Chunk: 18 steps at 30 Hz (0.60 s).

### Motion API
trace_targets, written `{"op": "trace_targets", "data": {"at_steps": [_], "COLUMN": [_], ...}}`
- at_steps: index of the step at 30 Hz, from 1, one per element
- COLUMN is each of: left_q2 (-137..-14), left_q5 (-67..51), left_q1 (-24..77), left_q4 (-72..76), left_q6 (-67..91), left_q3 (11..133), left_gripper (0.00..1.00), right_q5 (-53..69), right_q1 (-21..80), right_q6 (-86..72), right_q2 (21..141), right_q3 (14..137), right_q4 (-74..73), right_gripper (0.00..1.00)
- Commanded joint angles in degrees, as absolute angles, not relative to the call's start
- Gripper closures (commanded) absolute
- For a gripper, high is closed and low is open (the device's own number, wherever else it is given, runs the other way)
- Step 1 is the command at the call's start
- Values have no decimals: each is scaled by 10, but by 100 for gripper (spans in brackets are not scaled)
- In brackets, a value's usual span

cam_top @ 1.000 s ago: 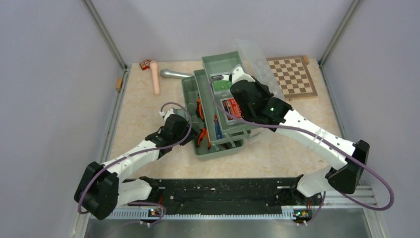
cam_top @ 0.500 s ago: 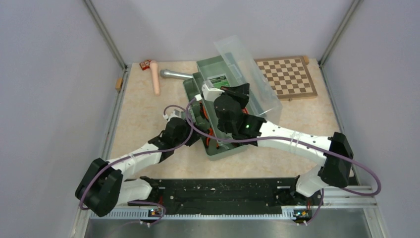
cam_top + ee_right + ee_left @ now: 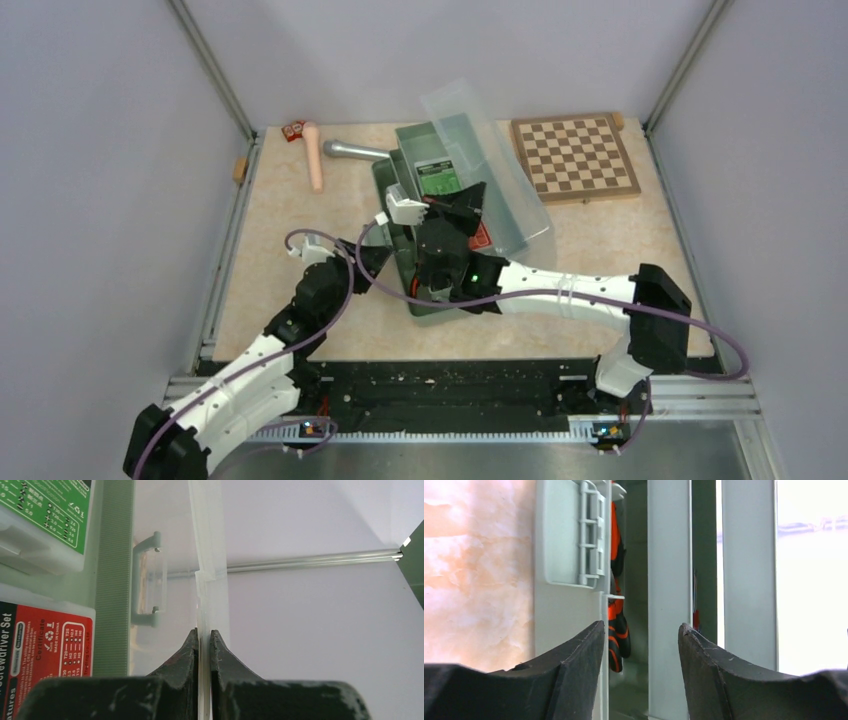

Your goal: Pack the tool kit

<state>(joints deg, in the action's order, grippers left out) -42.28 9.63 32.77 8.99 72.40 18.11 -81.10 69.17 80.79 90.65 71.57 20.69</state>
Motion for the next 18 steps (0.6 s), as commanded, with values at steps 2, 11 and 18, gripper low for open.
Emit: {"op": "trace_targets", "data": {"at_steps": [2, 11, 18], "left_q2": [-417, -597, -680], "left_q5": [140, 45, 5], "left_q1": [330, 330, 330], "left_q4": [80, 222, 326], "left_q6": [750, 770, 761], "left_q3": [151, 158, 187], "left_gripper": [43, 61, 63], "right_q5": [-798, -793, -793], "right_q1": [731, 760, 777], "right_q6": [942, 1098, 1136], "right_q2": [903, 948, 981], "right_q3": [724, 719, 723], "right_q4": [415, 592, 649], "right_gripper": [100, 100, 96]}}
